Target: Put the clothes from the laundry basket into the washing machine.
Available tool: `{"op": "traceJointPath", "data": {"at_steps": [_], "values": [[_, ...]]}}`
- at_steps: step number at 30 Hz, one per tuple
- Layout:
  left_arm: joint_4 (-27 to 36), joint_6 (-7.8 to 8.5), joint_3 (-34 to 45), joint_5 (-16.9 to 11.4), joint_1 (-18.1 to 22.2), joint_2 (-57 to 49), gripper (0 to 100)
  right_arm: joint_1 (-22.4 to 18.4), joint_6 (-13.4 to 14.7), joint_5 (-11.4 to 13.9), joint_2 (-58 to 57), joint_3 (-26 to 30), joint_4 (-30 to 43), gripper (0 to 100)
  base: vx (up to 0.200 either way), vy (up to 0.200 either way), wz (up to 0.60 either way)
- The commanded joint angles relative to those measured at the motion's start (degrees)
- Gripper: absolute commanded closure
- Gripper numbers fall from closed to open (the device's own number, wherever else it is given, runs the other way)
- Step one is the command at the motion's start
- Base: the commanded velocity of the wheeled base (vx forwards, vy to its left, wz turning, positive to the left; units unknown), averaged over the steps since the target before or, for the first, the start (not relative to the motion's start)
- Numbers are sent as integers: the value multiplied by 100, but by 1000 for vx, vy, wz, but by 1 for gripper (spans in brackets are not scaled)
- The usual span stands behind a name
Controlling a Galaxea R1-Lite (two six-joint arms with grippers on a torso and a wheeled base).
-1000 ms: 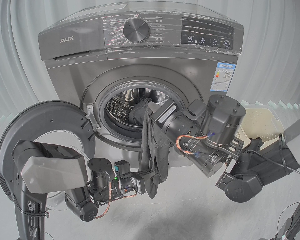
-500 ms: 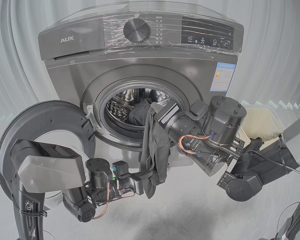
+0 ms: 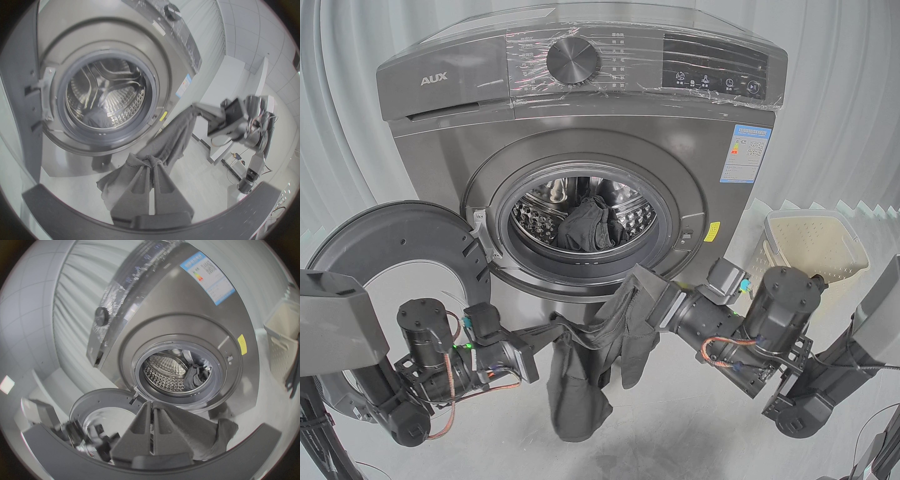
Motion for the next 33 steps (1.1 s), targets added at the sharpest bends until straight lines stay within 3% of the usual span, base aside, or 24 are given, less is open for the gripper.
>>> {"op": "traceJointPath", "data": {"at_steps": [1,6,33], "values": [[1,45,430,-201,535,-1063,100,-147,-782,293,538,976,-786,100,0,0,0],[10,-42,140,-245,816,-1424,100,-323,-949,451,564,1125,-777,100,0,0,0],[19,-86,-19,-228,992,-2311,100,-340,-1248,293,-332,334,-777,100,0,0,0]]}}
